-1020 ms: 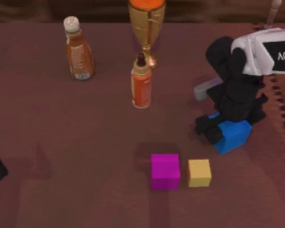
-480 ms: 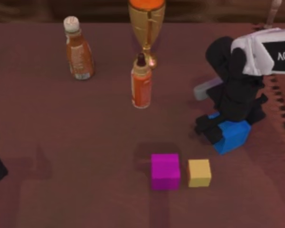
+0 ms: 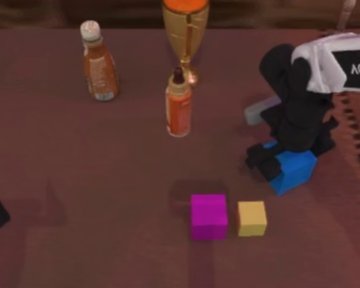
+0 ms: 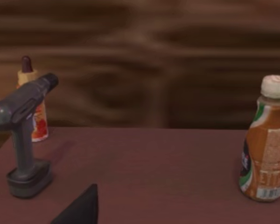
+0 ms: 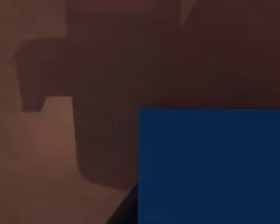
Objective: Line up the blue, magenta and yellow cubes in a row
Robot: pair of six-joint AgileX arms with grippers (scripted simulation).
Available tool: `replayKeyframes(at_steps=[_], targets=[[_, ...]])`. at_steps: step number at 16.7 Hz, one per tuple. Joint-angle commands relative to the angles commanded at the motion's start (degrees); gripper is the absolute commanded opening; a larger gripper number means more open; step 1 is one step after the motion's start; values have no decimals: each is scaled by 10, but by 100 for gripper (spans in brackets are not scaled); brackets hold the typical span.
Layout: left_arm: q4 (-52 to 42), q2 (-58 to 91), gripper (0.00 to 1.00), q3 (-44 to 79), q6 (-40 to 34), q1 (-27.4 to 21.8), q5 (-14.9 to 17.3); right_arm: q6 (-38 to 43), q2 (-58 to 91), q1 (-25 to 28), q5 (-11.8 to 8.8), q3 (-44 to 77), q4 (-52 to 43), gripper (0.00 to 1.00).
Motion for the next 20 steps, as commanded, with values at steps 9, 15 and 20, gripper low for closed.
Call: replayKeyframes(at_steps=[9, 15, 20], targets=[[0, 0, 100, 0, 0, 0, 0, 0, -53, 3, -1, 71, -125, 0], [0, 0, 100, 0, 0, 0, 0, 39, -29, 28, 0, 106, -141, 0], [0, 0, 100, 0, 0, 0, 0, 215, 43, 125, 2, 231, -204, 0]])
